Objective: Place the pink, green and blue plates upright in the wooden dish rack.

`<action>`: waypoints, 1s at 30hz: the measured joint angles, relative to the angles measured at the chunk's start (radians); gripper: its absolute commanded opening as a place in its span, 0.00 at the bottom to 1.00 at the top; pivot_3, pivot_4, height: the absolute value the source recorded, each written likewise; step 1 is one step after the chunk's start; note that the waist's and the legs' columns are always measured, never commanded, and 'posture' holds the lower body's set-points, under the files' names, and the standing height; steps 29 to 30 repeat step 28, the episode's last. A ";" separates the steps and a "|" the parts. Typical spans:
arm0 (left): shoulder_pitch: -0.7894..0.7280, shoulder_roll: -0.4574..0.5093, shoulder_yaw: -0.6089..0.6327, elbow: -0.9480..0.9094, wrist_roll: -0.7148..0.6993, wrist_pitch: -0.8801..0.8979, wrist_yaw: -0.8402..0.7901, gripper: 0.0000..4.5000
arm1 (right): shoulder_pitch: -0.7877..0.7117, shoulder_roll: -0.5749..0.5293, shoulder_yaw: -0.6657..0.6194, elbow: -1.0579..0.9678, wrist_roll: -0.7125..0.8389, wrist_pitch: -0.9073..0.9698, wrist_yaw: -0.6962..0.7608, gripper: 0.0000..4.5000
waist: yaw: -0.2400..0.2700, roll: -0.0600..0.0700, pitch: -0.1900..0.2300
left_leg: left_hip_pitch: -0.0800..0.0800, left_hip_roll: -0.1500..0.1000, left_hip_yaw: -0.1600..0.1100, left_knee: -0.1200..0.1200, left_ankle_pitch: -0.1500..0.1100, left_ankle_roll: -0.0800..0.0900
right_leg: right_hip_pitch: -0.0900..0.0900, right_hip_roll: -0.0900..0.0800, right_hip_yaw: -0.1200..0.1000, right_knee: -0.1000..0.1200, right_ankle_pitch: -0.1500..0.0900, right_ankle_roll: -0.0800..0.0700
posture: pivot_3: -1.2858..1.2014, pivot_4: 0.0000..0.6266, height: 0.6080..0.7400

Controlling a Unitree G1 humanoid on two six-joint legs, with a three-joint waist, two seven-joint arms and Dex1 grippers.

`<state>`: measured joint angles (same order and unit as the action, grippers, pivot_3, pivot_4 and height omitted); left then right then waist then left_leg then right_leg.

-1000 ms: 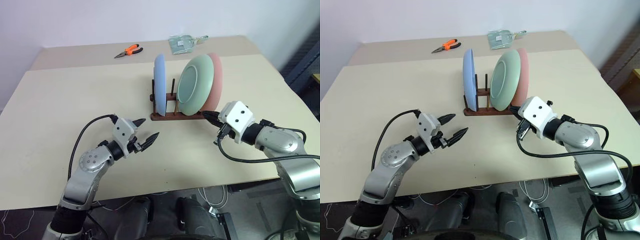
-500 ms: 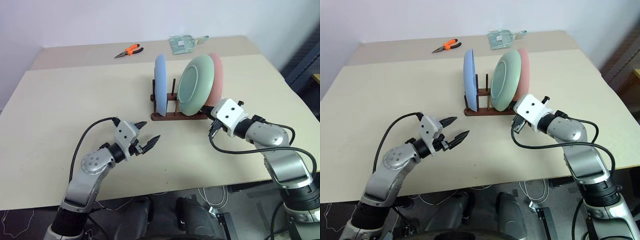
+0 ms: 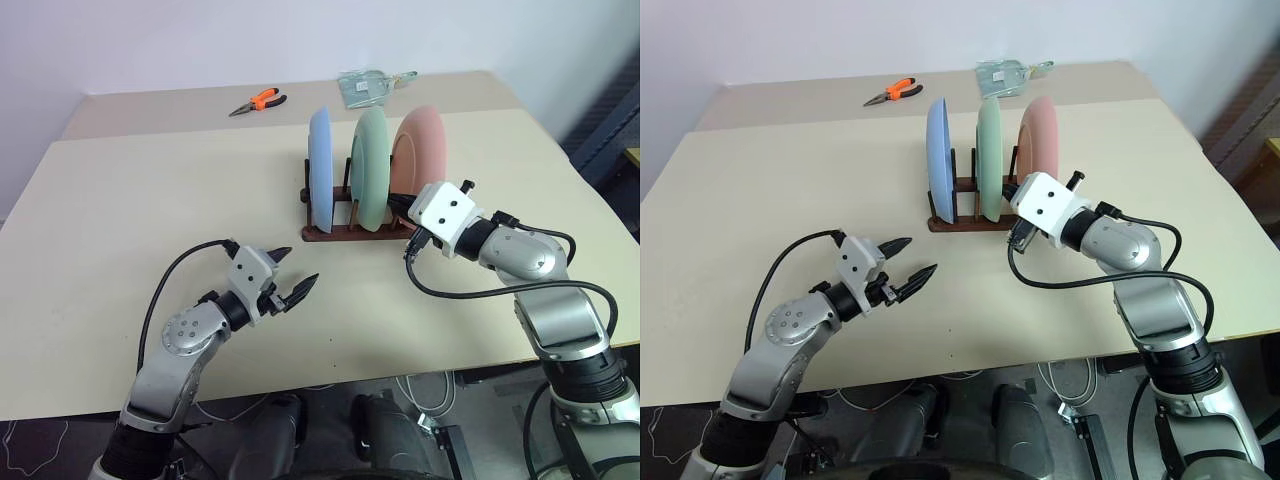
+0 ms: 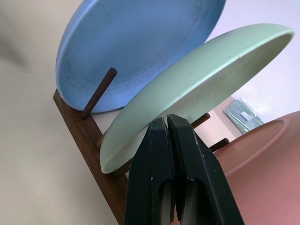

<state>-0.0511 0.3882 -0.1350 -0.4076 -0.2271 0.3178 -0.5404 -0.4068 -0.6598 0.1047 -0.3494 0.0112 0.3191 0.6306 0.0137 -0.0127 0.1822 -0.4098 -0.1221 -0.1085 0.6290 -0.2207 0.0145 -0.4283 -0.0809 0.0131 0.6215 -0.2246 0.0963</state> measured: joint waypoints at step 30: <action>0.149 0.149 0.284 0.237 0.045 -0.156 0.031 0.79 | 0.185 -0.023 -0.238 0.456 0.147 -0.221 0.114 0.01 | -0.001 0.003 -0.001 | 0.002 0.000 0.001 0.000 -0.001 0.001 | 0.001 -0.001 0.000 -0.001 0.000 -0.001 | 0.52 0.24 0.91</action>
